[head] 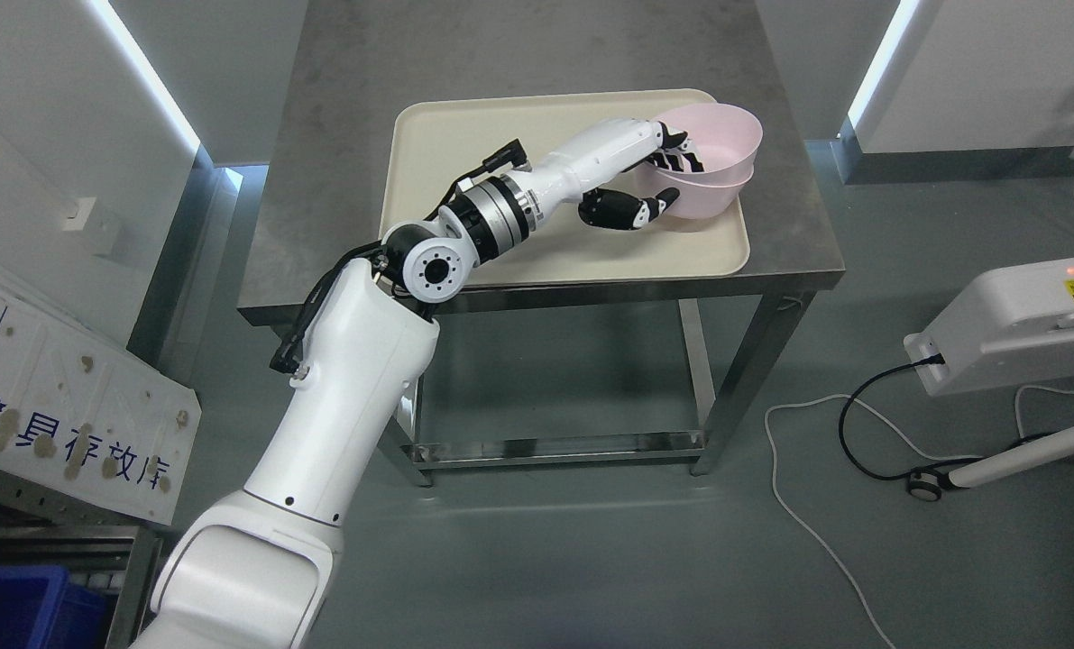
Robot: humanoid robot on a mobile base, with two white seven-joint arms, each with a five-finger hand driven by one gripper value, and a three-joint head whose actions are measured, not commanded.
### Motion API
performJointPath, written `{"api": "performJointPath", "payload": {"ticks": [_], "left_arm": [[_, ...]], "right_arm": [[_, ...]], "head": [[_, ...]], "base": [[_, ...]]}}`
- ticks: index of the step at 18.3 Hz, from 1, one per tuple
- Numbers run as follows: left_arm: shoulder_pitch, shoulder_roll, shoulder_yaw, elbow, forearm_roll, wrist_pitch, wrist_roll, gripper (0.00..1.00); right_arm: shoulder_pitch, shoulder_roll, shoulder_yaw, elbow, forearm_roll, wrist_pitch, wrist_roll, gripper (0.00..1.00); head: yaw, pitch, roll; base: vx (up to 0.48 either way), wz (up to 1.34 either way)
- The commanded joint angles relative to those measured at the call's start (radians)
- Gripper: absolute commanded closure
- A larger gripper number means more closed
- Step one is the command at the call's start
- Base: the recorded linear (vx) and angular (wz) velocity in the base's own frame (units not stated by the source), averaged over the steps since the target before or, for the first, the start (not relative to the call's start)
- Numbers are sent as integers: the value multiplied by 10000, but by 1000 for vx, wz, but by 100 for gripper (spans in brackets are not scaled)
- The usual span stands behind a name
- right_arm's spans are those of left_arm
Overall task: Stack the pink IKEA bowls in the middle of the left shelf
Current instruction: 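Lift the stacked bowls off the tray with the left hand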
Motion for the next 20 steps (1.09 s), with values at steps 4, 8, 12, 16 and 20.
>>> {"api": "performJointPath", "payload": {"ticks": [4,8,12,16,20], "left_arm": [[1525,175,3007,-1753,1546,-847,-545,99],[3305,175,3359,-3841,1917,-1045,-791,99],[4090,175,4293,-4886,1917,-2042,-1037,100],[4183,175,4817,-5179,1932,-2381,-1052,100],[4183,175,4833,-5379,1948,-2412,-1052,99]], "right_arm": [[-1,-175,0,0,0,-7,-4,0],[14,-175,0,0,0,-7,-4,0],[-1,-175,0,0,0,-7,-4,0],[-1,-175,0,0,0,-7,-4,0],[-1,-175,0,0,0,-7,-4,0]], "head": [[0,0,0],[0,0,0],[0,0,0],[0,0,0],[0,0,0]], "base": [[1,-8],[0,0],[-1,-7],[-6,0],[-49,4]]}}
